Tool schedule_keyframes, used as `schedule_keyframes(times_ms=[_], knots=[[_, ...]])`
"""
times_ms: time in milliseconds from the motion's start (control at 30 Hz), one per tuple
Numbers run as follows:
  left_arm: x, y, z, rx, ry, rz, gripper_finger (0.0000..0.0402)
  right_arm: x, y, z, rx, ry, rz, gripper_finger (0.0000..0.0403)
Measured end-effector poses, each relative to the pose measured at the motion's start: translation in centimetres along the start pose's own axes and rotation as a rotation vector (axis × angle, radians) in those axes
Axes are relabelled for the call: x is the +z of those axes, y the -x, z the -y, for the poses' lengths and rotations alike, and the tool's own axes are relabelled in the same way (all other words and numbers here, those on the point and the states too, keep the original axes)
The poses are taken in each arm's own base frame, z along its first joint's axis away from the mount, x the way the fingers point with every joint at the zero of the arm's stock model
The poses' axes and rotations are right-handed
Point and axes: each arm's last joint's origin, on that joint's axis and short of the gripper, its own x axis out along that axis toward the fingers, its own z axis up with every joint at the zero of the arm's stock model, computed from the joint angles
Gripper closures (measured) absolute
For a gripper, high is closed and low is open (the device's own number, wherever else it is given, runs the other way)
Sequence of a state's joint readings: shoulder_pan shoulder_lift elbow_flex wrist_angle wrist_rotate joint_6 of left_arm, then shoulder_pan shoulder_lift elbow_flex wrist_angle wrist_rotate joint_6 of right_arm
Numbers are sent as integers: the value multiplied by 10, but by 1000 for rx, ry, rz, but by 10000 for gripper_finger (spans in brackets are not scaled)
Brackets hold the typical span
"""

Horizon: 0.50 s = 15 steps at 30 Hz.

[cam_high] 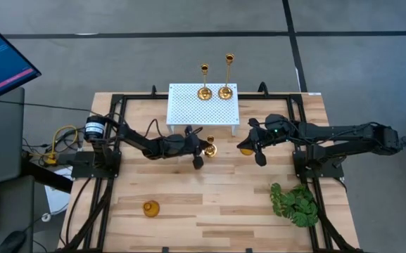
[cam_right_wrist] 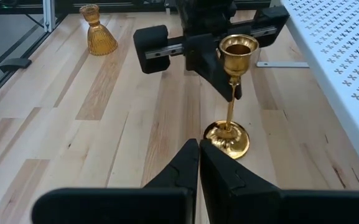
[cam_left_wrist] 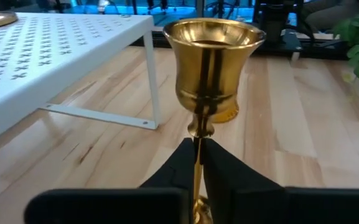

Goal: Pick & Place candle stick holders
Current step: Put the small gold candle holder on the shelf

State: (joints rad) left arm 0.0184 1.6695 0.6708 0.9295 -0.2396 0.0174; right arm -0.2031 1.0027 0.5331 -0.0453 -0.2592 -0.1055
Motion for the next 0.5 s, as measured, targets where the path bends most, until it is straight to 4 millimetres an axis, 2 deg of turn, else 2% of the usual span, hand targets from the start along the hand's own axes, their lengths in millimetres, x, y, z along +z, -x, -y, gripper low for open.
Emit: schedule_keyframes(times_ms=[300, 400, 500], knots=[[5, 7, 11, -44, -22, -38, 389, -1, 0, 0, 1, -4, -6, 396], [17, 20, 9, -41, -32, -94, 387, -1, 0, 0, 1, -21, -8, 396], [38, 37, 7, -15, -36, -103, 390, -2, 0, 0, 3, -31, -23, 396]])
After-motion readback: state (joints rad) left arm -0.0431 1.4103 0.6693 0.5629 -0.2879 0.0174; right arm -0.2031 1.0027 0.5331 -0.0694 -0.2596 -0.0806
